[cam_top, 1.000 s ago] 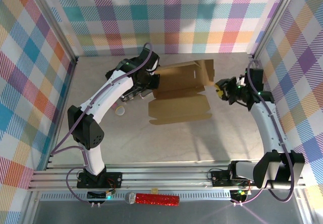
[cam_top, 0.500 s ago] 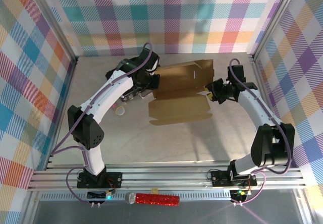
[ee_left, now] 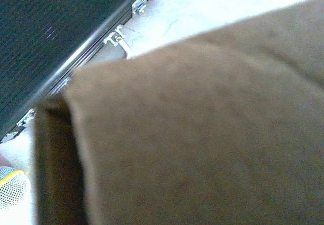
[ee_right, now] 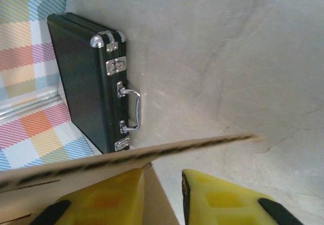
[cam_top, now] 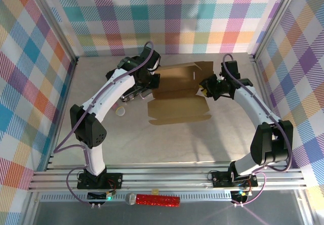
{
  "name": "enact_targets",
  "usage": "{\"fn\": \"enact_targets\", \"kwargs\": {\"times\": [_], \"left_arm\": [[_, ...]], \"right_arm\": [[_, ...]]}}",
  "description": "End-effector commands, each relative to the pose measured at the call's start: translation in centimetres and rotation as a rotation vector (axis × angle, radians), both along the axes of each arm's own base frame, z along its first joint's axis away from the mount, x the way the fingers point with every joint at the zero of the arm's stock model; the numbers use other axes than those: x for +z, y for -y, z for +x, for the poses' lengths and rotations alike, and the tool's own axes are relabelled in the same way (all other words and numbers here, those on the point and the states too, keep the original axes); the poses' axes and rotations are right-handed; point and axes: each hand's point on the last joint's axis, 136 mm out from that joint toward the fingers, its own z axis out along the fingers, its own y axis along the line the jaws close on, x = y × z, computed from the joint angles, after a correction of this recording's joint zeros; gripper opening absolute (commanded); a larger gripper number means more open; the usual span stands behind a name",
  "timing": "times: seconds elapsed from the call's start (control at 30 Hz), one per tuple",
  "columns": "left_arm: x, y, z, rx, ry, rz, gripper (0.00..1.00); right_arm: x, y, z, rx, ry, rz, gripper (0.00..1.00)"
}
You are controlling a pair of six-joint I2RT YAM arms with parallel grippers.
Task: Fold the paper box
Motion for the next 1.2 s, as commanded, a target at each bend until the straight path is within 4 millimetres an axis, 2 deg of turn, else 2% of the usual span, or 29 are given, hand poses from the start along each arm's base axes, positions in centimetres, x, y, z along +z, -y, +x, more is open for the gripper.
{"fn": "enact_targets", "kwargs": {"times": [0.0,0.1,0.3,0.8,1.17], "left_arm": [[1.2,0.7,0.2,-0.005,0.019,-0.034,0.0],[1.3,0.8,0.2,0.0,0.021,-0.04,0.0],[1.4,1.0,0.3,0.005,0.022,-0.053,0.0],[1.1,1.5,0.5,0.017,0.0,-0.074,0.0],[1.8,1.4,0.3,0.017,0.009,-0.077,0.0]], "right_arm": [[0.2,-1.5,-0.4,0.084,0.007,-0.019,0.19],[-0.4,-1.8,-0.8,0.09,-0.008,-0.019,0.08],[-0.7,-2.7,-1.0,0.131,-0.012,-0.01,0.0],[-0.7,-5.4,-2.4,0.233,-0.019,-0.063,0.0],[-0.5,-5.3,-1.9,0.229,-0.008,-0.115,0.0]]}}
